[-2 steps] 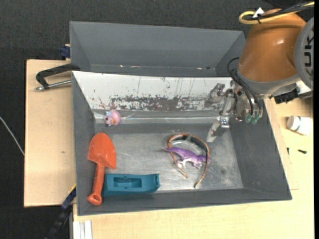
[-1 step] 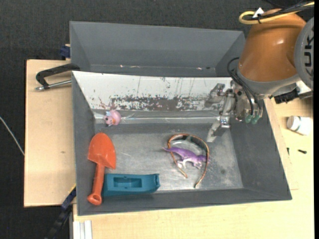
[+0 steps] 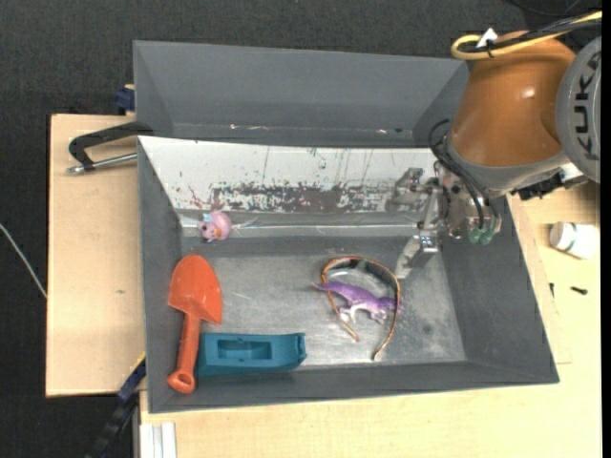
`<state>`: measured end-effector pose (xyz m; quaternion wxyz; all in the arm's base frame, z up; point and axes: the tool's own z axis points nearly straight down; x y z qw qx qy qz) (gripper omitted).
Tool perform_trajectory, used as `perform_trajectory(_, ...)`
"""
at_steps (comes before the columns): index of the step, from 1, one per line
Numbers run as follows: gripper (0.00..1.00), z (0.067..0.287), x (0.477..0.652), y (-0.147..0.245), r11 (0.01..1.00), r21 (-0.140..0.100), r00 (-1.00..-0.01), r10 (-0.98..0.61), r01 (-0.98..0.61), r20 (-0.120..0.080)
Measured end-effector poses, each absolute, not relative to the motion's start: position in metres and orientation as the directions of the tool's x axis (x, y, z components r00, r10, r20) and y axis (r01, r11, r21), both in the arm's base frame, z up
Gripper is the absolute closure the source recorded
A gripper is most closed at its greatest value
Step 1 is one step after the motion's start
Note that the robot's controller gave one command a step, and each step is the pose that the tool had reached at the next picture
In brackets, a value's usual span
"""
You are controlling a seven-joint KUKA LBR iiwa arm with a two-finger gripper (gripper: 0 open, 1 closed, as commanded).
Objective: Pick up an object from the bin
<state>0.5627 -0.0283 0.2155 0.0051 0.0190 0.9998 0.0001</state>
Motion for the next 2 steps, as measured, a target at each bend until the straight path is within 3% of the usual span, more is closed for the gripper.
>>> perform_trajectory(1, 0.00, 0.157, 0.574, -0.037, 0.998, 0.000, -0.998, -0.056, -0.056, -0.007)
perform_trajectory(2, 0.00, 0.126, 0.565, -0.033, 0.991, 0.002, -0.991, -0.131, -0.131, 0.004)
